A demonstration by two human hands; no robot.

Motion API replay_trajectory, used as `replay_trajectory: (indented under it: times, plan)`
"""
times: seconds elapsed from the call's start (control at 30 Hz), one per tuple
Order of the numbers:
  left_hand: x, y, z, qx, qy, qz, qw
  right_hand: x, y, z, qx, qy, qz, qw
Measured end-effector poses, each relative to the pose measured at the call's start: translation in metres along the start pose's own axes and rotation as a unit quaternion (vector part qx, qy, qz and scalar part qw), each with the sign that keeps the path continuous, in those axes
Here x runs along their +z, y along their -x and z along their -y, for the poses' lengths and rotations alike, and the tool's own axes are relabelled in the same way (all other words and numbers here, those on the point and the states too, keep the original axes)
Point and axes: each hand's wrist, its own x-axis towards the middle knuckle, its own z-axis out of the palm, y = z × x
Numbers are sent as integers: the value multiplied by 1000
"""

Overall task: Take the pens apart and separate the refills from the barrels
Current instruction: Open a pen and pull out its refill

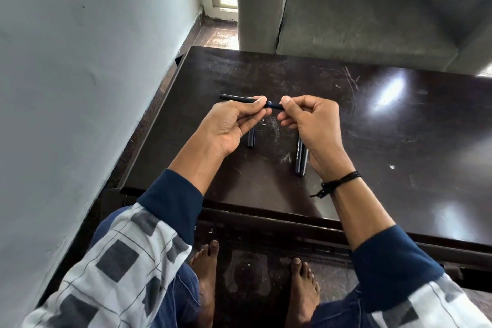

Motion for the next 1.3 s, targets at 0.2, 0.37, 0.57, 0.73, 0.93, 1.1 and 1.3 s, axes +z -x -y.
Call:
replay_trajectory:
  times: [0.2, 0.37, 0.57, 0.73, 0.93, 1.1, 1.3]
  plan:
    - [0, 0, 0, 3, -3, -3, 1000, 0, 2, 1, -27, 6, 13, 1000]
    - [0, -1, -2, 9, -5, -2, 1000, 0, 2, 3, 2, 6, 18, 1000]
    - [0, -1, 1, 10, -11, -4, 1000, 0, 2, -1, -15, 13, 19, 1000]
    - [-1, -2, -3, 13, -1, -2, 1000, 0, 4, 4, -4, 0, 29, 1000]
    - [0, 0, 1, 17, -29, -11, 999, 4, 4, -4, -8, 26, 23, 999]
    - [-1, -1, -4, 23, -33, -6, 999, 2, 6, 4, -2, -4, 47, 999]
    - [-1, 0, -4, 30, -53, -8, 998, 5, 4, -2, 14, 21, 25, 999]
